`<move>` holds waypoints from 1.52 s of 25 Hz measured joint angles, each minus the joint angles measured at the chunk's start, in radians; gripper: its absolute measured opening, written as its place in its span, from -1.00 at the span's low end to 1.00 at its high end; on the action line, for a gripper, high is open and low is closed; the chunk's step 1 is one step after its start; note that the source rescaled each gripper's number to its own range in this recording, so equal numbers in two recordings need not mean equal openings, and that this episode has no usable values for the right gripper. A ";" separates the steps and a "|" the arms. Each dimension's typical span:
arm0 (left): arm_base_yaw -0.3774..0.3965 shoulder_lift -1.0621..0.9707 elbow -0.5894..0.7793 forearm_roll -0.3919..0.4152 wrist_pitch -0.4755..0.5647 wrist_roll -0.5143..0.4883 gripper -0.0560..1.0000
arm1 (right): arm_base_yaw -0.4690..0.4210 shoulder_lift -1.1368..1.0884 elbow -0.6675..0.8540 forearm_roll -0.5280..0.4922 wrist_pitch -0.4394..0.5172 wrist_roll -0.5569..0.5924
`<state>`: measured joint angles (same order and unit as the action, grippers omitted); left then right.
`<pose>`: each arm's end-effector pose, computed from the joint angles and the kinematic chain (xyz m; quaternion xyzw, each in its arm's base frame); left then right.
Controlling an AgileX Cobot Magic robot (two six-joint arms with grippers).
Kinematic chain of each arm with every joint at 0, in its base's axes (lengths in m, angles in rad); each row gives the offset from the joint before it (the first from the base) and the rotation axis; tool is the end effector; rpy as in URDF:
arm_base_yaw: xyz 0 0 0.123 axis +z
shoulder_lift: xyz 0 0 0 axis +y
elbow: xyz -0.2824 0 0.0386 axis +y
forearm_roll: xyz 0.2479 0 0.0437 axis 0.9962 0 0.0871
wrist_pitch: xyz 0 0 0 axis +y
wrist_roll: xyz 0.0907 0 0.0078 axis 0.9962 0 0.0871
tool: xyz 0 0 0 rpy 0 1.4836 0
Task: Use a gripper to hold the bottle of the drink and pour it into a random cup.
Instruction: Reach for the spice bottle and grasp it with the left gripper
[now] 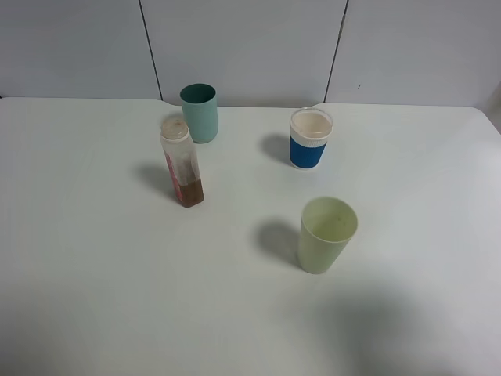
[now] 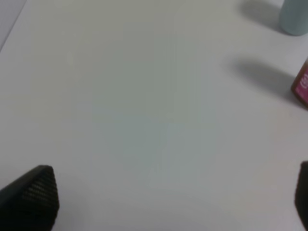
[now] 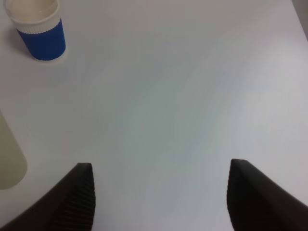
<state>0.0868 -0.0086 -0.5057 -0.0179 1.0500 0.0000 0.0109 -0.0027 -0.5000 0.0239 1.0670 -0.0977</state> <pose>-0.0063 -0.0020 0.2796 -0.0364 0.8458 0.0142 0.5320 -0.0055 0.0018 0.2767 -0.0469 0.8528 -0.0106 0.5200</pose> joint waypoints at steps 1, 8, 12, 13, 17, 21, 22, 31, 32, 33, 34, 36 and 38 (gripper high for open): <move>0.000 0.000 0.000 0.000 0.000 0.000 1.00 | 0.000 0.000 0.000 0.000 0.000 0.000; 0.000 0.000 0.000 0.000 0.000 0.000 1.00 | 0.000 0.000 0.000 0.000 0.000 0.000; 0.000 0.000 0.000 0.000 0.000 0.000 1.00 | 0.000 0.000 0.000 0.000 0.000 0.000; 0.000 0.000 0.000 0.001 0.000 0.000 1.00 | 0.000 0.000 0.000 0.000 0.000 0.000; 0.000 0.000 0.000 0.008 0.000 -0.010 1.00 | 0.000 0.000 0.000 0.000 0.000 0.000; 0.000 0.000 0.000 0.018 0.000 -0.019 1.00 | 0.000 0.000 0.000 0.000 0.000 0.000; 0.000 0.000 0.000 0.018 0.000 -0.022 1.00 | 0.000 0.000 0.000 0.000 0.000 0.000; 0.000 0.105 -0.043 0.018 -0.010 -0.031 1.00 | 0.000 0.000 0.000 0.000 0.000 0.000; 0.000 0.131 -0.048 0.018 -0.012 -0.031 1.00 | 0.000 0.000 0.000 0.000 0.000 0.000; 0.000 0.157 -0.049 0.018 -0.018 -0.030 1.00 | 0.000 0.000 0.000 0.000 0.000 0.000; 0.000 0.178 -0.049 0.018 -0.023 -0.029 1.00 | 0.000 0.000 0.000 0.000 0.000 0.000; 0.000 0.228 -0.049 0.018 -0.033 -0.017 1.00 | 0.000 0.000 0.000 0.000 0.000 0.000; 0.000 0.270 -0.049 0.018 -0.046 0.000 1.00 | 0.000 0.000 0.000 0.000 0.000 0.000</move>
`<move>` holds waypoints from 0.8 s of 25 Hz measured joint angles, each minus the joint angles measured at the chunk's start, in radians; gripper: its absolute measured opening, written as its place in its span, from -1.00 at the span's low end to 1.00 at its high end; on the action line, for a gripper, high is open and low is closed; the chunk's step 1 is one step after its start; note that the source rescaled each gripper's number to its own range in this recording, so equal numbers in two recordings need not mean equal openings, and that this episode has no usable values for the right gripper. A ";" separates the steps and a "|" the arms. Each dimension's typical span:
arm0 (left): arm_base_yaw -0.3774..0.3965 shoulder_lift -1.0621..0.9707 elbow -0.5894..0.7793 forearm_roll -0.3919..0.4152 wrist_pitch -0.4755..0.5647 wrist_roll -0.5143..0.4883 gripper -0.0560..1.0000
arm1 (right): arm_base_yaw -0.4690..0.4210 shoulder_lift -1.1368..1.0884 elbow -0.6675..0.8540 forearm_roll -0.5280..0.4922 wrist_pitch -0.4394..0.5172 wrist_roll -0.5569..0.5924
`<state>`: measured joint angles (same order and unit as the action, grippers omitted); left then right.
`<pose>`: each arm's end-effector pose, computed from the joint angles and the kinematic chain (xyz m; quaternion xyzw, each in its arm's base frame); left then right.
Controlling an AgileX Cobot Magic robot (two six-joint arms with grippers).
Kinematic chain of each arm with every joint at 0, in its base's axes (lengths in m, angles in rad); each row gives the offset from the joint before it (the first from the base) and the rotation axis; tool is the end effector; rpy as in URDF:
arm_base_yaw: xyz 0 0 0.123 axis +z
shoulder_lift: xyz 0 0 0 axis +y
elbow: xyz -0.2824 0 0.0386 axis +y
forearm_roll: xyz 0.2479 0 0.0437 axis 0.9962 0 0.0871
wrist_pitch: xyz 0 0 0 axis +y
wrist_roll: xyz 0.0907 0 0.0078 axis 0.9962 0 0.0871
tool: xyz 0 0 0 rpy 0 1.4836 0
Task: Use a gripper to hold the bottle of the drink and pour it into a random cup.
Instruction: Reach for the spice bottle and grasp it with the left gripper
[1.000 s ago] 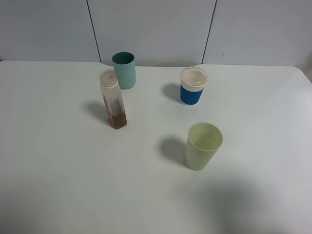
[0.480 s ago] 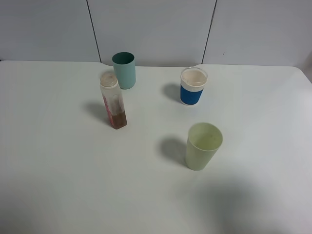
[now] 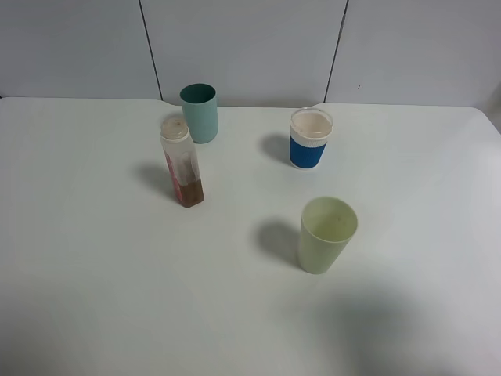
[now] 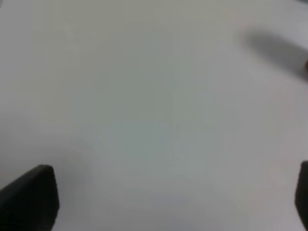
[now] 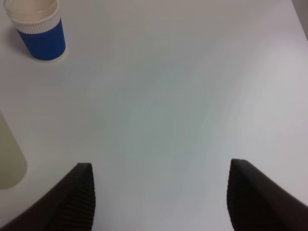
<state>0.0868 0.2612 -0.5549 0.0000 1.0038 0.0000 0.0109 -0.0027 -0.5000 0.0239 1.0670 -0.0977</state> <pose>0.0355 0.0031 0.2936 -0.0386 0.8889 0.0198 0.4560 -0.0055 0.0018 0.2767 -0.0469 0.8528 -0.0106 0.5200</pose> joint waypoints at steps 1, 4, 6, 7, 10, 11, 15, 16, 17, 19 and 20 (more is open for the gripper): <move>0.000 0.021 0.000 -0.009 -0.005 0.018 1.00 | 0.000 0.000 0.000 0.000 0.000 0.000; 0.000 0.073 0.000 -0.033 -0.022 0.069 1.00 | 0.000 0.000 0.000 0.000 0.000 0.000; 0.000 0.103 0.000 -0.051 -0.036 0.094 1.00 | 0.000 0.000 0.000 0.000 0.000 0.000; 0.000 0.115 0.000 -0.061 -0.042 0.101 1.00 | 0.000 0.000 0.000 0.000 0.000 0.000; -0.002 0.149 0.000 -0.085 -0.065 0.107 1.00 | 0.000 0.000 0.000 0.000 0.000 0.000; -0.009 0.157 0.000 -0.089 -0.073 0.109 1.00 | 0.000 0.000 0.000 0.000 0.000 0.000; -0.050 0.201 0.000 -0.088 -0.091 0.118 1.00 | 0.000 0.000 0.000 0.000 0.000 0.000; -0.057 0.215 0.000 -0.087 -0.095 0.118 1.00 | 0.000 0.000 0.000 0.000 0.000 0.000; -0.062 0.231 0.000 -0.086 -0.101 0.118 1.00 | 0.000 0.000 0.000 0.000 0.000 0.000; -0.065 0.262 -0.001 -0.086 -0.112 0.120 1.00 | 0.000 0.000 0.000 0.000 0.000 0.000; -0.065 0.281 -0.001 -0.086 -0.117 0.120 1.00 | 0.000 0.000 0.000 0.000 0.000 0.000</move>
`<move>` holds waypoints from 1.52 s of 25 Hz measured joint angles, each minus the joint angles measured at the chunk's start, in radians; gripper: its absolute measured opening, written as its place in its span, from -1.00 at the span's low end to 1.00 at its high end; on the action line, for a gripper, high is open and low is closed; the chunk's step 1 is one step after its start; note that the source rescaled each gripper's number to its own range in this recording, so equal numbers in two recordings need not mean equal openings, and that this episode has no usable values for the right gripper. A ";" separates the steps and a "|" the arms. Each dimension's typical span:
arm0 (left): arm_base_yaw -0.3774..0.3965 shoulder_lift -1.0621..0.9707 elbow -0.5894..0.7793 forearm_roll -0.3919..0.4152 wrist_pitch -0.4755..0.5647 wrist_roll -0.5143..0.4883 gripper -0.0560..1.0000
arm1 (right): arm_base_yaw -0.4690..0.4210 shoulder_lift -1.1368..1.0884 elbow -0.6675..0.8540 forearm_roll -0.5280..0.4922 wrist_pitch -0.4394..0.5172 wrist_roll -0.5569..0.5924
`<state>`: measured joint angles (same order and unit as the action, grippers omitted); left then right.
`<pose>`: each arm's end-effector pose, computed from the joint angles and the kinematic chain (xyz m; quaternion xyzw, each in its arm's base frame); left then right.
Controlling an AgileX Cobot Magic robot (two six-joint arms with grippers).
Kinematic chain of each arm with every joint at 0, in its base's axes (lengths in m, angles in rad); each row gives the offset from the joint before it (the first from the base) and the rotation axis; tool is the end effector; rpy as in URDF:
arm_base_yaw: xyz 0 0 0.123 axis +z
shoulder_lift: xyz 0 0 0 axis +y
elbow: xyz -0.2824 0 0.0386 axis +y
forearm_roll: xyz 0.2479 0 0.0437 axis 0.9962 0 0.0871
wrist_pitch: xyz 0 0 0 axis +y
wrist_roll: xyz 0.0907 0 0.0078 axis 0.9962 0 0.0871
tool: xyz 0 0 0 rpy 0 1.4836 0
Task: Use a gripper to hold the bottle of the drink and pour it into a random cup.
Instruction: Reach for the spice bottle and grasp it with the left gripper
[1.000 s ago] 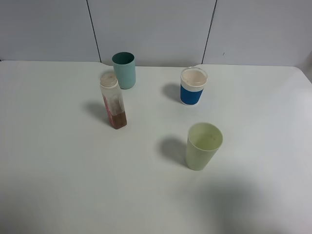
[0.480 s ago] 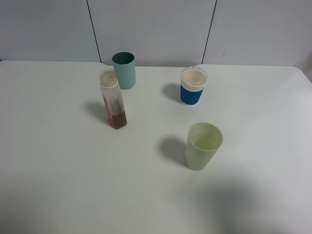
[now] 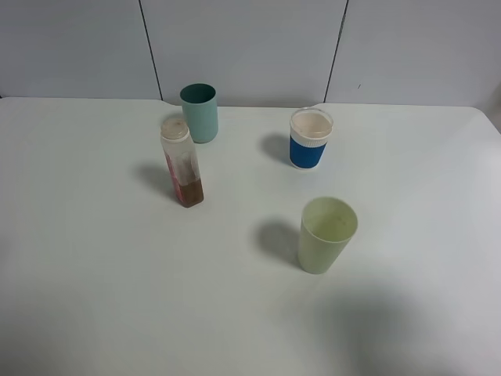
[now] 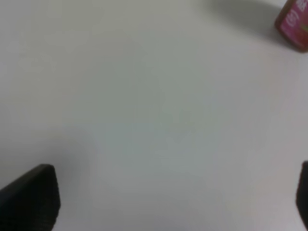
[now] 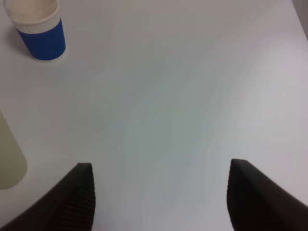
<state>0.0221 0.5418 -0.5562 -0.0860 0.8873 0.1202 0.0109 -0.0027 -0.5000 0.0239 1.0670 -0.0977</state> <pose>0.0895 -0.0041 0.2847 0.0329 0.9226 -0.0139 0.3841 -0.0055 0.0018 0.2767 -0.0469 0.8528 -0.0106 0.5200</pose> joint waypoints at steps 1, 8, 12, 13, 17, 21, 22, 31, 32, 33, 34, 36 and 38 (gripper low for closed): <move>0.000 0.016 -0.001 0.001 0.000 0.000 1.00 | 0.000 0.000 0.000 0.000 0.000 0.000; 0.000 0.151 -0.001 -0.020 -0.002 0.057 1.00 | 0.000 0.000 0.000 0.000 0.000 0.000; 0.000 0.237 -0.001 -0.121 -0.002 0.120 1.00 | 0.000 0.000 0.000 0.000 0.000 0.000; 0.000 0.254 -0.001 -0.141 -0.002 0.131 1.00 | 0.000 0.000 0.000 0.000 0.000 0.000; 0.000 0.311 -0.002 -0.187 -0.004 0.151 1.00 | 0.000 0.000 0.000 0.000 0.000 0.000; 0.000 0.357 -0.002 -0.227 -0.024 0.156 1.00 | 0.000 0.000 0.000 0.000 0.000 0.000; 0.000 0.365 -0.002 -0.242 -0.033 0.160 1.00 | 0.000 0.000 0.000 0.000 0.000 0.000; 0.000 0.404 -0.002 -0.379 -0.105 0.260 1.00 | 0.000 0.000 0.000 0.000 0.000 0.000; 0.000 0.404 -0.002 -0.385 -0.110 0.267 1.00 | 0.000 0.000 0.000 0.000 0.000 0.000; 0.000 0.405 -0.002 -0.387 -0.113 0.268 1.00 | 0.000 0.000 0.000 0.000 0.000 0.000; 0.000 0.405 -0.002 -0.389 -0.116 0.268 1.00 | 0.000 0.000 0.000 0.000 0.000 0.000; 0.000 0.405 -0.002 -0.390 -0.127 0.256 1.00 | 0.000 0.000 0.000 0.000 0.000 0.000; 0.000 0.405 -0.002 -0.383 -0.143 0.222 1.00 | 0.000 0.000 0.000 0.000 0.000 0.000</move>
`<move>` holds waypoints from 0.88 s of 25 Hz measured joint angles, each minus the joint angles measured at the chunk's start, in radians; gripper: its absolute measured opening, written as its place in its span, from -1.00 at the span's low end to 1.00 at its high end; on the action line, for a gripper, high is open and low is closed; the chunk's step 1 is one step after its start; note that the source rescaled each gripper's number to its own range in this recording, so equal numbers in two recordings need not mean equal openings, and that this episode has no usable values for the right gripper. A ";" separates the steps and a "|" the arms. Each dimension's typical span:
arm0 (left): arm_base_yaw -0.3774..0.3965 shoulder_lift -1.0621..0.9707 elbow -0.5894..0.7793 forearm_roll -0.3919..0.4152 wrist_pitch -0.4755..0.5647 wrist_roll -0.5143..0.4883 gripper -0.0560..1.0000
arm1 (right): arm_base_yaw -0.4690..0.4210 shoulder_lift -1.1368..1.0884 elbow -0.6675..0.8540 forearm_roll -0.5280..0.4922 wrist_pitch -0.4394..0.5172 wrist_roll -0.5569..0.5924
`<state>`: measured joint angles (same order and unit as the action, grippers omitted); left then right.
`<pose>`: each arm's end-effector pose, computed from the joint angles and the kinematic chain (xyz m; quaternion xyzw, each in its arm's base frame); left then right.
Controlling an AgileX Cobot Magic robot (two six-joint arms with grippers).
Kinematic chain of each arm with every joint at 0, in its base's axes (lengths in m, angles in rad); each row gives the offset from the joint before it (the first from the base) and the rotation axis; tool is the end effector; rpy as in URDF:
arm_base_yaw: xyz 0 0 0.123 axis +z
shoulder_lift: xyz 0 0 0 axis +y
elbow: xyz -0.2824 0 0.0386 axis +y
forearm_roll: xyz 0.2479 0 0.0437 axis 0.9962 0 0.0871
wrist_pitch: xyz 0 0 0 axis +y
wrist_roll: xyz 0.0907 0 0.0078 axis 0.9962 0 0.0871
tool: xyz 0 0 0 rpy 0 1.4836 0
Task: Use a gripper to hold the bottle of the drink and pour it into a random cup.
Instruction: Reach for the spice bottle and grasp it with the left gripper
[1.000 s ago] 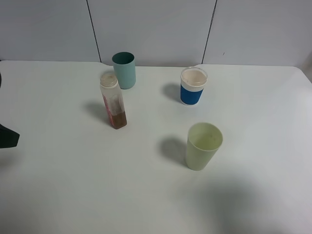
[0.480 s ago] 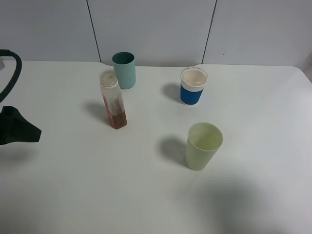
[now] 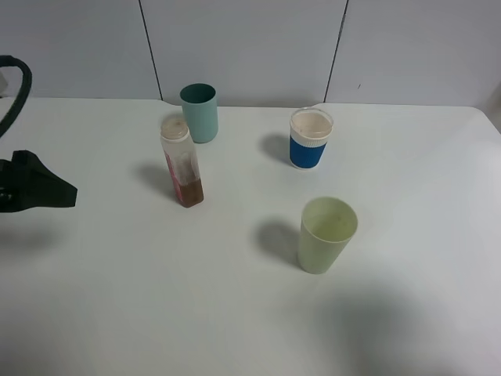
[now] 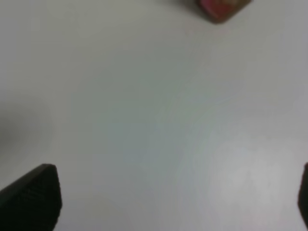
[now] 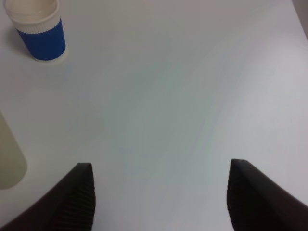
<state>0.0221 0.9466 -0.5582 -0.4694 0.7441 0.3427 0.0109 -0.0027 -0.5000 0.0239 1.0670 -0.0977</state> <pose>0.1604 -0.0244 0.2488 0.0272 0.9470 -0.1475 0.2841 -0.0055 0.0018 0.2767 -0.0469 0.8528 -0.0106 0.5200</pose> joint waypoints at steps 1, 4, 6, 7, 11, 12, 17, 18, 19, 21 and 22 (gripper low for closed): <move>0.000 0.000 0.000 0.011 -0.012 -0.024 1.00 | 0.000 0.000 0.000 0.000 0.000 0.000; 0.000 0.000 0.000 0.079 -0.043 -0.097 1.00 | 0.000 0.000 0.000 0.000 0.000 0.000; -0.005 0.000 0.000 0.140 -0.049 -0.161 1.00 | 0.000 0.000 0.000 0.000 0.000 0.000; -0.016 0.000 0.000 0.179 -0.054 -0.188 1.00 | 0.000 0.000 0.000 0.000 0.000 0.000; -0.120 0.000 0.000 0.309 -0.094 -0.320 1.00 | 0.000 0.000 0.000 0.000 0.000 0.000; -0.154 0.000 0.000 0.335 -0.107 -0.355 1.00 | 0.000 0.000 0.000 0.000 0.000 0.000; -0.277 0.000 0.000 0.423 -0.134 -0.516 1.00 | 0.000 0.000 0.000 0.000 0.000 0.000; -0.295 0.000 0.000 0.434 -0.143 -0.535 1.00 | 0.000 0.000 0.000 0.000 0.000 0.000; -0.314 0.000 0.000 0.441 -0.153 -0.553 1.00 | 0.000 0.000 0.000 0.000 0.000 0.000; -0.346 0.009 0.000 0.444 -0.171 -0.580 1.00 | 0.000 0.000 0.000 0.000 0.000 0.000; -0.363 0.018 0.000 0.444 -0.177 -0.589 1.00 | 0.000 0.000 0.000 0.000 0.000 0.000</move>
<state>-0.3405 0.9642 -0.5582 -0.0253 0.5668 -0.2462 0.0109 -0.0027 -0.5000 0.0239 1.0670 -0.0977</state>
